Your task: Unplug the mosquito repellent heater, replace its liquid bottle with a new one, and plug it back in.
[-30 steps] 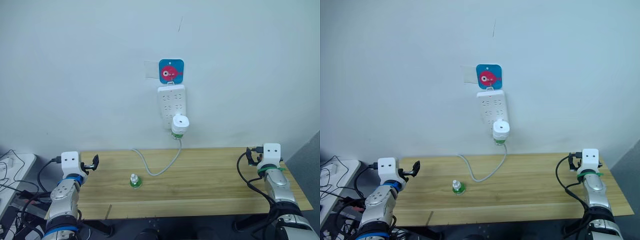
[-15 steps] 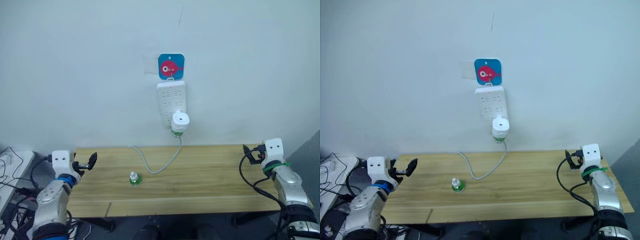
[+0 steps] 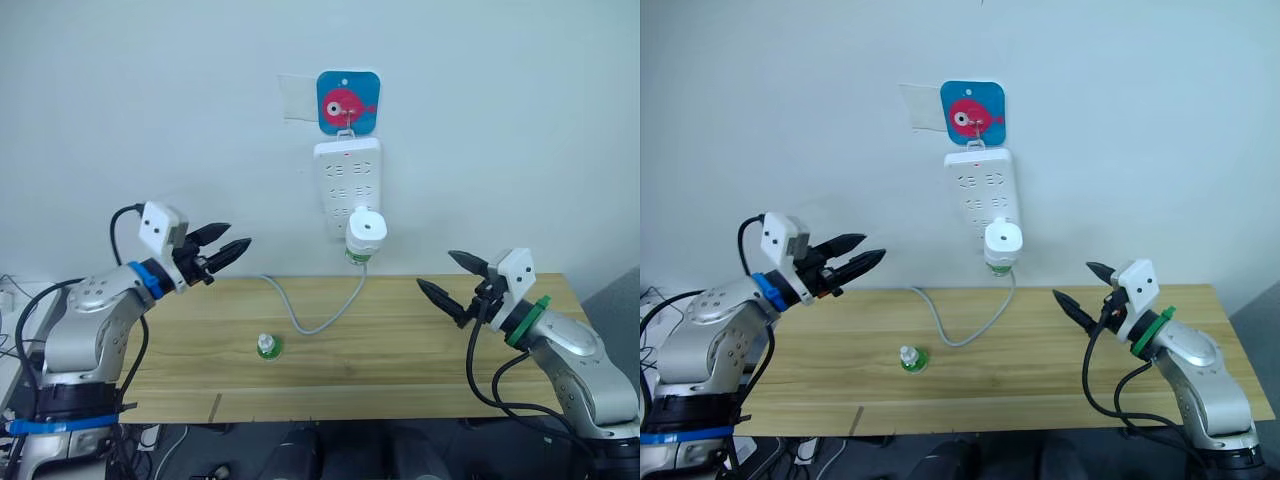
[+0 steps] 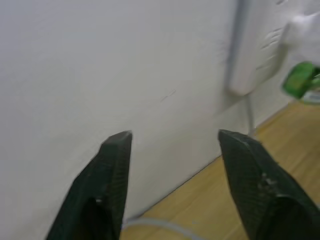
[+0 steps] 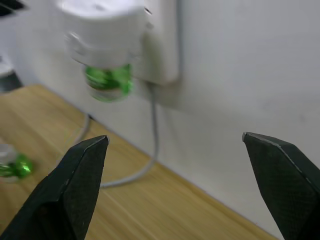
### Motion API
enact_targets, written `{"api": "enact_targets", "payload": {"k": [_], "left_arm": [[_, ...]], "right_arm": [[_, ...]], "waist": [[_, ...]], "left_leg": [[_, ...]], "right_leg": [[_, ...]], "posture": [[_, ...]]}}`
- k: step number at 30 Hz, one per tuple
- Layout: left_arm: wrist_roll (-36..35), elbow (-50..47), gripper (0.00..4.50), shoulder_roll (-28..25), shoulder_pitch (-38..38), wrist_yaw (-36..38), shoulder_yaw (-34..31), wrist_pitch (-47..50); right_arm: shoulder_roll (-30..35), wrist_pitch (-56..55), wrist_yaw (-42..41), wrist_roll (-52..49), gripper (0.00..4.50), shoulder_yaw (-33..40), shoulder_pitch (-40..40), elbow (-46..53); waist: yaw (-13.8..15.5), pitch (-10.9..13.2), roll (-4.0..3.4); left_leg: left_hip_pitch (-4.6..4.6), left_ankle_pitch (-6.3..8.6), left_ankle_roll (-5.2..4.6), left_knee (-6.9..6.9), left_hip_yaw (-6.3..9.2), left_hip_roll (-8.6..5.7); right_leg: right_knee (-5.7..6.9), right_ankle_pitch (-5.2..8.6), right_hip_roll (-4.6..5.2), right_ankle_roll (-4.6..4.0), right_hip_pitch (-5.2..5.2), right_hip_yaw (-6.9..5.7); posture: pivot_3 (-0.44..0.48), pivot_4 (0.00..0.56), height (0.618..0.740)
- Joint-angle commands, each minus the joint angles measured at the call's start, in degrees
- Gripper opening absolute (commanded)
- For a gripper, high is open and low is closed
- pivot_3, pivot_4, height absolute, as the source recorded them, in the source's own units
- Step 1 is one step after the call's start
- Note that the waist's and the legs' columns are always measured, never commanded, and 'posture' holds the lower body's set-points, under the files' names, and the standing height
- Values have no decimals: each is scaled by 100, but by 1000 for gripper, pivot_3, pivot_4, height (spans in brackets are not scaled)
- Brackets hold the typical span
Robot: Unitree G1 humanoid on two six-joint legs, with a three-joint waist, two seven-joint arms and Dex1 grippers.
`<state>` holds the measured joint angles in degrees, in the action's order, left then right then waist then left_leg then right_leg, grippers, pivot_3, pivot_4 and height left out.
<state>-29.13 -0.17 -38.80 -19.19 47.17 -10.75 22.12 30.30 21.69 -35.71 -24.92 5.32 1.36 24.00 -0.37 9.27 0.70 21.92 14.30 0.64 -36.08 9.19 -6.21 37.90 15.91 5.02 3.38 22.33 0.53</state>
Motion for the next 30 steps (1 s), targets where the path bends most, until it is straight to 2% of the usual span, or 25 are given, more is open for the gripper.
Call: {"api": "enact_targets", "payload": {"k": [1,10,20,30], "left_arm": [[62,112,2901,124,-473,168,209,-77],[573,1529,2901,641,-1695,868,837,-799],[986,2724,2901,1305,-2517,1308,1115,-1529],[1252,3813,2901,1688,-3071,1619,1113,-2185]], "right_arm": [[-64,344,230,-249,4500,-74,34,806],[-298,1065,826,-736,4500,-213,338,1888],[-311,1107,957,-731,4500,-224,230,1936],[-339,1196,1184,-727,4500,-211,130,2071]], "waist": [[-17,23,13],[-163,157,50],[-265,247,79],[-254,266,81]], "left_leg": [[1,1,0,0,0,0],[8,1,1,-1,2,3],[12,-1,5,-4,0,0],[14,-1,1,-15,11,-3]], "right_leg": [[-2,0,0,0,0,-2],[-6,0,0,1,1,-14],[-6,-1,2,3,2,-15],[2,-4,3,9,-4,-30]], "posture": [[-59,185,740],[-153,214,740],[-185,233,740],[-214,216,740]]}}
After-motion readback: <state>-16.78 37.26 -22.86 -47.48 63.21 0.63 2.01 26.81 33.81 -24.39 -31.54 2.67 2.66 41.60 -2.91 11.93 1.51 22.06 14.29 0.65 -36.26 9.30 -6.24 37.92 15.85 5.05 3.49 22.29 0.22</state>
